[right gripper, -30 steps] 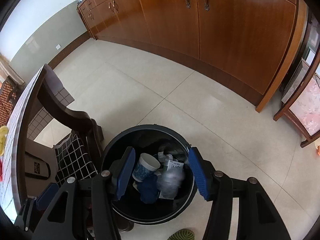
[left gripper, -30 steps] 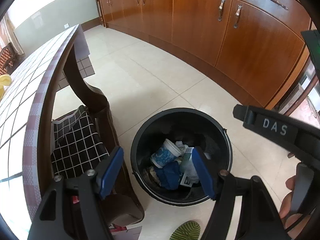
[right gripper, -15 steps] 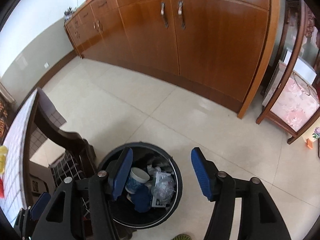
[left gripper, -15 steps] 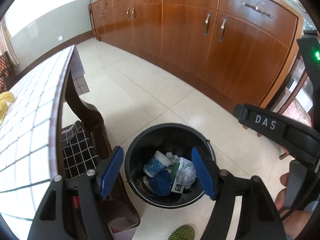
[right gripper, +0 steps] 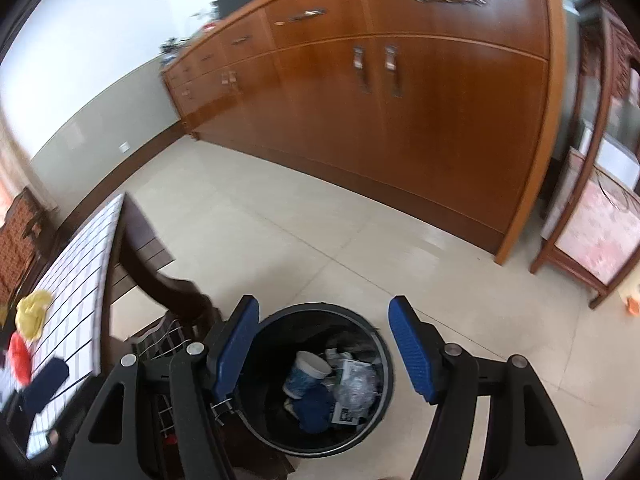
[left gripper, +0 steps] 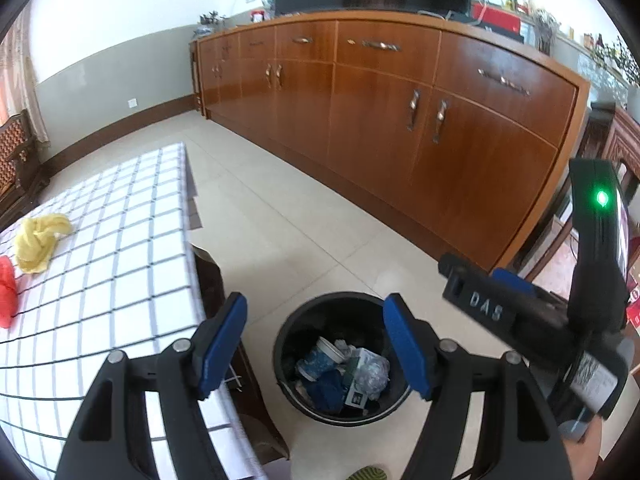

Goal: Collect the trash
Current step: 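Move both open tools back over the table toward the red bag and yellow cloth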

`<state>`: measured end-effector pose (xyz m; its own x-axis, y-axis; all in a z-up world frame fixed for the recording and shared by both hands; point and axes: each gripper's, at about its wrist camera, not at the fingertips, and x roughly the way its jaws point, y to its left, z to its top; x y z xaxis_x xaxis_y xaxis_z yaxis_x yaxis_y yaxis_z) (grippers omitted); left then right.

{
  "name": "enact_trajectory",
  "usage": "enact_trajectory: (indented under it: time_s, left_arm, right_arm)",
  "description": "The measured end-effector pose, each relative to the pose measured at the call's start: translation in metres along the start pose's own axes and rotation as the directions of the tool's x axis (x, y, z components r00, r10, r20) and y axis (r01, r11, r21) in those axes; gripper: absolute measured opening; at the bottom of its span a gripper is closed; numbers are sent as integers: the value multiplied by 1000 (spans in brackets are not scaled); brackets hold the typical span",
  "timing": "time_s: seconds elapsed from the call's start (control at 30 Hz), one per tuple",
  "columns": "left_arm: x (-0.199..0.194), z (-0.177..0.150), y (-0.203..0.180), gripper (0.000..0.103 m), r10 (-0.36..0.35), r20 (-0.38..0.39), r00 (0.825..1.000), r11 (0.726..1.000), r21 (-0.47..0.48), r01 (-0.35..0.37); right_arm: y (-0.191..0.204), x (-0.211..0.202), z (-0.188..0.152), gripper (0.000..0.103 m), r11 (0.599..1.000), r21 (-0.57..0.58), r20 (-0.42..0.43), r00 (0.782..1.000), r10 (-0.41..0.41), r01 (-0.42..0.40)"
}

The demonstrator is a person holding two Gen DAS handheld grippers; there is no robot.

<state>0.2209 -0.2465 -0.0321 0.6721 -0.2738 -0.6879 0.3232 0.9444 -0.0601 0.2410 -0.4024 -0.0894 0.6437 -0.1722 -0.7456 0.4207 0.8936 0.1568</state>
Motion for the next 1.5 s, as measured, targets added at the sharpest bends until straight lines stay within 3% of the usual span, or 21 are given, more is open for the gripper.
enact_trajectory:
  time_s: [0.3,0.53,0.83,1.13,1.33,1.5]
  left_arm:
    - [-24,5,55,72,81,52,995,994,-77,-77]
    - [-35,1,110,72,169,63,984,976,-149,-158]
    - [-55,-22,198,72,303,43,952,925,-255,-283]
    - [-66,-44,287,72,397,-10,918,847,-382,-371]
    - [-58,-50,323,72,412,-40,910,823,-414,-390]
    - [-50,-48,340,72,400,-52,915,819,-429,-382]
  right_arm:
    - [49,-8,-3,73,996,-44,9,997,82,-81]
    - [116,-10,-8,73,975,-142,-8,985,171,-171]
    - [214,-7,-29,73,918,-247,-67,951,302,-309]
    - [295,-1,-62,73,859,-341,-136,924,356,-382]
    - [329,7,-74,73,832,-383,-174,916,362,-401]
    - [351,16,-76,73,819,-403,-195,912,361,-410]
